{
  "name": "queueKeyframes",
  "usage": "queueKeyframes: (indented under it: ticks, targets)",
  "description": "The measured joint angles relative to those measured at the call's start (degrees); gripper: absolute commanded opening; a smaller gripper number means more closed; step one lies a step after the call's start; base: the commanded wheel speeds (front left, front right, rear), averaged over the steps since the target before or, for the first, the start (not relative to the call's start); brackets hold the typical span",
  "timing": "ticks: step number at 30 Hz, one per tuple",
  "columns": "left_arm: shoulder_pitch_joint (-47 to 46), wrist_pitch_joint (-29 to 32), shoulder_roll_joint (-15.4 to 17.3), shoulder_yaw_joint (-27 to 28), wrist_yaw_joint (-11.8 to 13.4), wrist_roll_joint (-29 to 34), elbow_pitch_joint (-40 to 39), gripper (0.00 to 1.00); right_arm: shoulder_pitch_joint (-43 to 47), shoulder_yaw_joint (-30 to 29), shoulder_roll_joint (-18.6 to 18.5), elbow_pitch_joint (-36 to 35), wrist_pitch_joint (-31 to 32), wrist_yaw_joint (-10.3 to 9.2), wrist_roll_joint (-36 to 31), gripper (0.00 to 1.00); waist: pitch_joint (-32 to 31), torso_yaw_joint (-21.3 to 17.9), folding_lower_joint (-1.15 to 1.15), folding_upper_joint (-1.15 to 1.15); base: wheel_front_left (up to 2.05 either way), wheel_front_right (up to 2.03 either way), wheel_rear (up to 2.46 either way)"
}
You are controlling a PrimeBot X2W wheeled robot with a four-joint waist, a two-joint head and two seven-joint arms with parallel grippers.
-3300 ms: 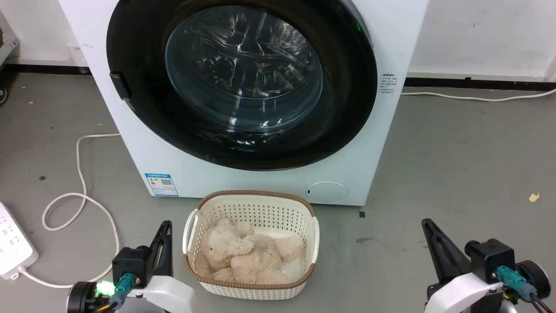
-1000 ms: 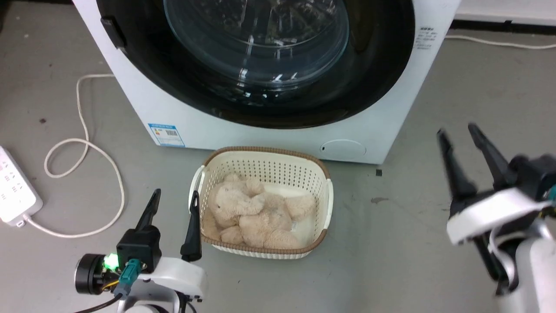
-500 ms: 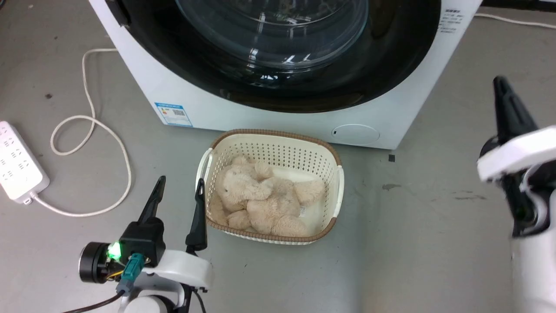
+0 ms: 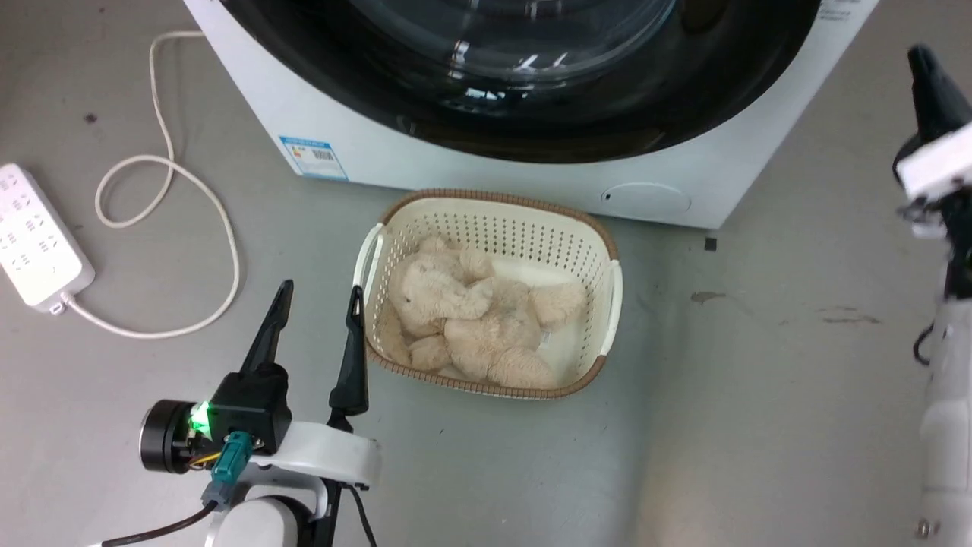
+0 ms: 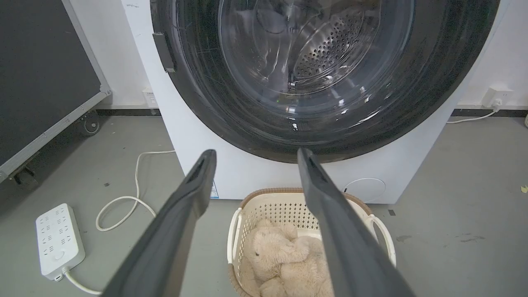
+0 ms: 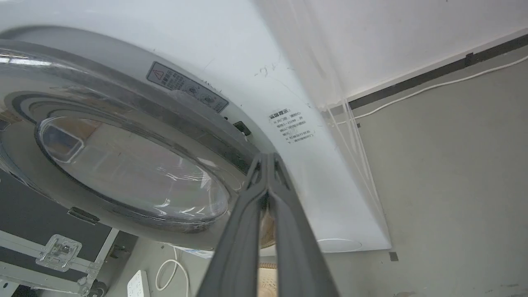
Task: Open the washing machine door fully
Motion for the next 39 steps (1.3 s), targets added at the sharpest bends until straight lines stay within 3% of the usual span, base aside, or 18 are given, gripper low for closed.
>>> queueKeyframes:
  ticks: [11, 28, 39]
  targets:
    - [-1.98, -1.43, 0.00, -1.34, 0.47, -0.52, -0.36, 1.00, -11.16, -4.17, -0.66, 9.42, 8.17, 0.00, 3.27, 0.00, 3.42, 1.83, 0.00, 0.00, 0.00, 0.00, 0.00]
    - [-4.38, -3.41, -0.01, -3.44, 1.53, -2.42, -1.37, 1.00, -29.87, -12.72, -5.66, 27.58, 19.58, -0.10, 5.79, 0.00, 8.17, 5.13, 0.00, 0.00, 0.00, 0.00, 0.00]
    - [-5.66, -4.64, 0.00, -4.17, 2.46, -2.54, -1.01, 1.00, -35.41, -15.56, -7.84, 35.10, 26.59, -0.12, 7.84, 0.00, 8.15, 5.93, 0.00, 0.00, 0.00, 0.00, 0.00]
